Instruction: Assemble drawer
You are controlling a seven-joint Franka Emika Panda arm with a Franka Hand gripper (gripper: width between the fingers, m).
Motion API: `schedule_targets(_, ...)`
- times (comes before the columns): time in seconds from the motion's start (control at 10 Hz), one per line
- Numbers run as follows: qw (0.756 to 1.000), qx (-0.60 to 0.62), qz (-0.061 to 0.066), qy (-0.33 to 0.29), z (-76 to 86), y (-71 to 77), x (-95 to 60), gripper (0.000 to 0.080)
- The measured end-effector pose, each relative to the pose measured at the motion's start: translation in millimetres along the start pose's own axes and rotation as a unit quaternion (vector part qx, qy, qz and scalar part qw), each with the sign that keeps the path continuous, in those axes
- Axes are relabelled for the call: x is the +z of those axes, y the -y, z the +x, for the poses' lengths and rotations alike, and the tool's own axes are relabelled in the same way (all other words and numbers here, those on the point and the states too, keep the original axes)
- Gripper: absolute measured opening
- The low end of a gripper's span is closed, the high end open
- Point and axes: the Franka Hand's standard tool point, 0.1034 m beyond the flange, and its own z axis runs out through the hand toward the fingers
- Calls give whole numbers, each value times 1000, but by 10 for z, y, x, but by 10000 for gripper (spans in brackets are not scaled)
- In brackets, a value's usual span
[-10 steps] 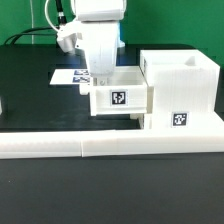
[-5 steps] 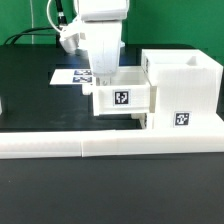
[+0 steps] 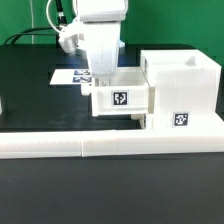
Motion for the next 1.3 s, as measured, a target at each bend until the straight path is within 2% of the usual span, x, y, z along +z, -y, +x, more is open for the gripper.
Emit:
schedule_targets(0.2,1000,0,-16,-2,7,-14,13,44)
schedule_targets(0.6,1000,-2,-9,-1,26,-6,23,44)
schedule_targets(0.8,1000,-7,-1,2,73,-10,17,44)
schedule_targets(1.3,1000,-8,1,4,83,-24,11,44)
